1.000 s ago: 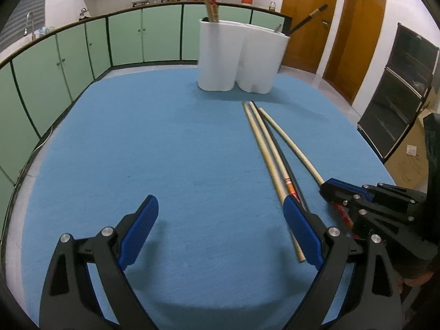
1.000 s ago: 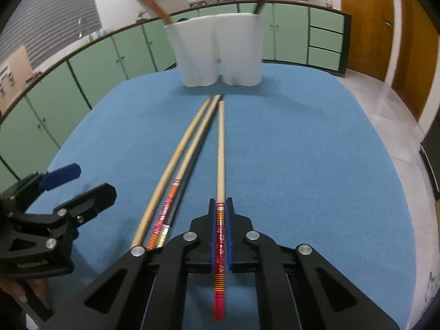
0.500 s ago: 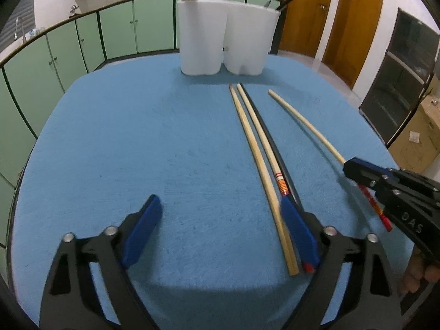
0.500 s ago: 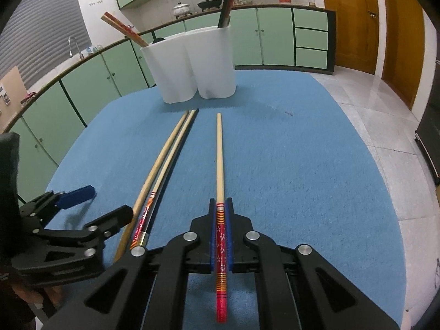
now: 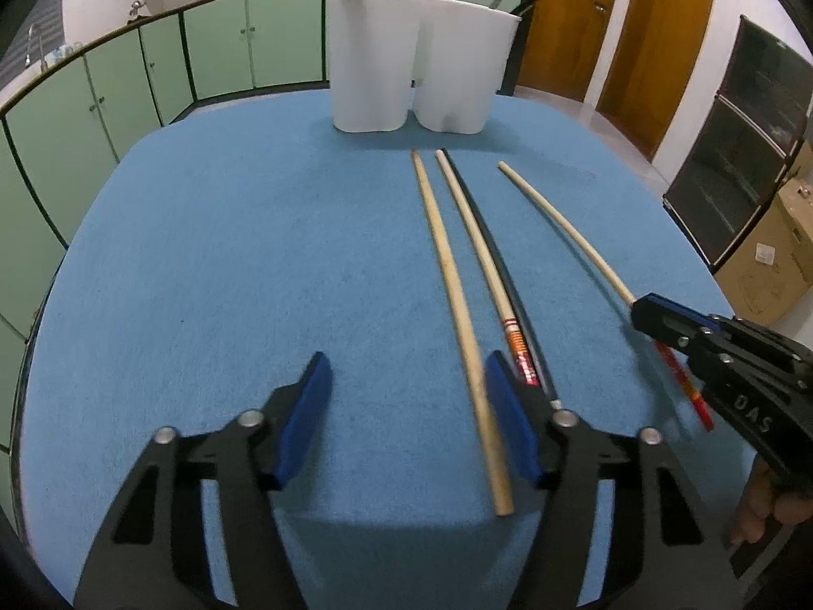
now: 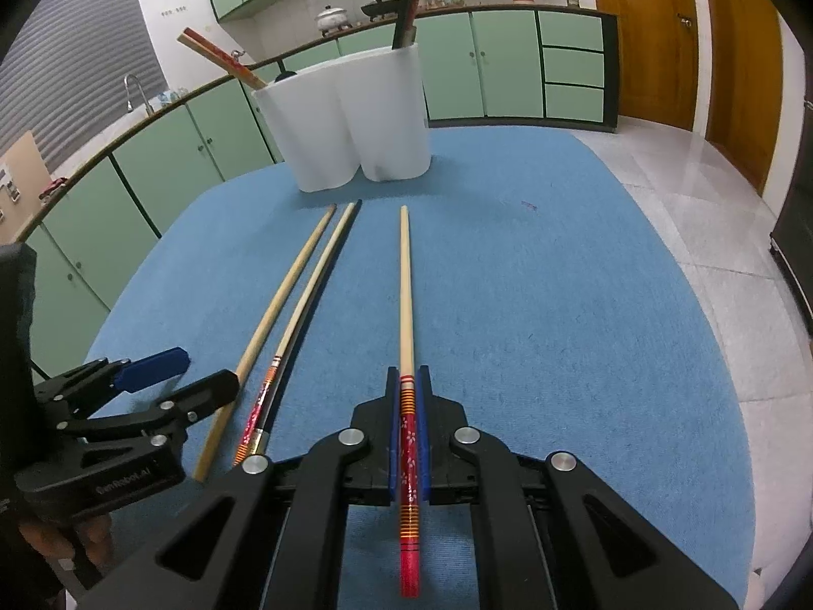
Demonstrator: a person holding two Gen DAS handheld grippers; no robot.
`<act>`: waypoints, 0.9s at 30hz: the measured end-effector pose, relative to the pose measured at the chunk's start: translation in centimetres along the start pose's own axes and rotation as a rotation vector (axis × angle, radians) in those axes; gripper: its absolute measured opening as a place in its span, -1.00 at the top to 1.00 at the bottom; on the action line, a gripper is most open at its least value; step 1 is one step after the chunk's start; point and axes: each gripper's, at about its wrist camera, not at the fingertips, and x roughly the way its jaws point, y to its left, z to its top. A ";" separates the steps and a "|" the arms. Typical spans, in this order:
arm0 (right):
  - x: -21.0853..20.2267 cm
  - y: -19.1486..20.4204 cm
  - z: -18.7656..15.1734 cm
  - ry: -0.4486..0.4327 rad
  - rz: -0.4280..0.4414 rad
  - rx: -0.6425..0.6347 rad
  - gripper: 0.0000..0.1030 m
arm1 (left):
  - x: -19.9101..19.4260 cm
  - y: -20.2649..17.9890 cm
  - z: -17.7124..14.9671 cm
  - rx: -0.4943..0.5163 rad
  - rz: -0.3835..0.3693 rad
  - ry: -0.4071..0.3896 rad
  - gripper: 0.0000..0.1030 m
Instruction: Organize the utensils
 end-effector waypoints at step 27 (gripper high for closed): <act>0.8 0.0 -0.2 0.024 0.013 0.022 0.89 | -0.4 1.6 -0.5 -0.088 0.011 0.010 0.88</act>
